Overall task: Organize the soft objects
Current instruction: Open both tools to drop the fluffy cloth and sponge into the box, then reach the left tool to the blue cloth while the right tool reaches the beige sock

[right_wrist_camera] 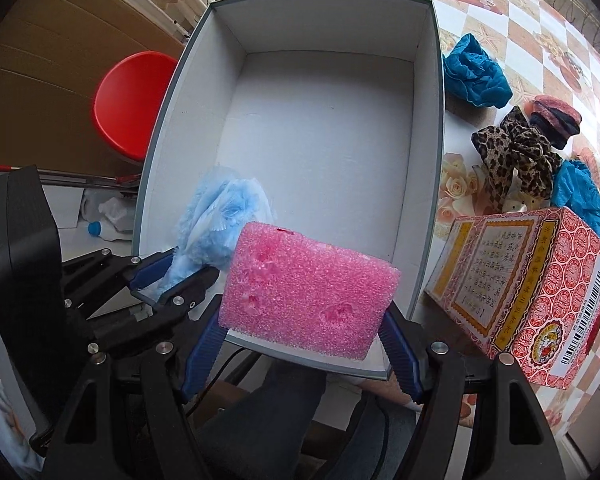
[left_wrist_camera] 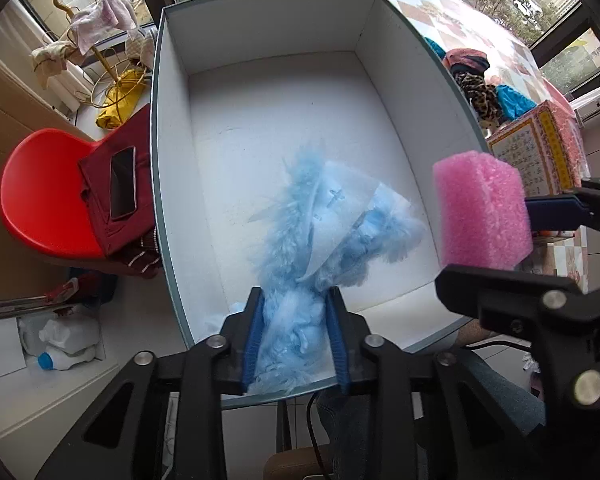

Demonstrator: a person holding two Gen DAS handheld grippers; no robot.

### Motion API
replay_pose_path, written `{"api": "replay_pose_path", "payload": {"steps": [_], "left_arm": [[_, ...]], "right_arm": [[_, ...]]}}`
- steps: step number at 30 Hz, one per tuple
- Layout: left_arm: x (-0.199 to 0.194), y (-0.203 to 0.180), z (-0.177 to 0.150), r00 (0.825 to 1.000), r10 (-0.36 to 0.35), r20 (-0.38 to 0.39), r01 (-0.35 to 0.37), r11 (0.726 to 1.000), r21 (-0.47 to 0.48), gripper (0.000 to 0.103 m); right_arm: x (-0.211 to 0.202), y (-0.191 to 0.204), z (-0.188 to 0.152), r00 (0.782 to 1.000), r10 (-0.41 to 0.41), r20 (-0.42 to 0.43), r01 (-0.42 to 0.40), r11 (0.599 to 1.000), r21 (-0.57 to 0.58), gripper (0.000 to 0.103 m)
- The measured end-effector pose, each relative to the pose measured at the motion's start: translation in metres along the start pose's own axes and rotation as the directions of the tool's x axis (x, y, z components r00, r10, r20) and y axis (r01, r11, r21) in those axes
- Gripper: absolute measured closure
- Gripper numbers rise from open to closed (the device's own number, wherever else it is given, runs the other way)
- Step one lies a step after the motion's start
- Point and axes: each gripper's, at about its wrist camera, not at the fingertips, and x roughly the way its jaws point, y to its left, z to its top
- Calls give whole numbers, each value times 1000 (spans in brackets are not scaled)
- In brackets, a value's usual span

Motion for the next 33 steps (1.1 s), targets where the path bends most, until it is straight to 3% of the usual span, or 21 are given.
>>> {"api": "replay_pose_path", "payload": {"steps": [2,4,5,7,10,14,21,28,33], "left_arm": [[-7,-3,0,999,-3,36,3,1000,0,32],[-13,-4,0,998,-3,64,3,1000,7,21],[-14,-3,1,997,-10,74,10,1000,6,21],[-14,-4,3,997,-32,77,32,999,7,17],[-14,-2,6,995,-65,75,65,998,2,0],[-25,0,9,990,-108,95,111,993,-28,0],[-48,6,18,975,-191,116,200,977,-68,0],[-77,-4,42,968,-196,154,201,980,-15,0],[-83,-23,65,974,-175,141,172,984,34,0]], "right_arm": [[-1,2,0,1000,9,3,-9,1000,-3,23],[-2,2,0,1000,14,11,-14,1000,-3,8],[-6,3,-1,1000,17,18,-17,1000,-1,4],[-11,3,0,999,19,32,-19,1000,5,4],[-19,-1,2,999,24,45,-25,1000,17,4],[-31,-4,4,997,26,73,-28,999,24,1],[-72,-9,6,980,104,172,-116,991,60,1],[-135,-26,-6,942,122,311,-165,979,117,1],[-160,-83,-24,931,56,361,-165,947,277,1]]}}
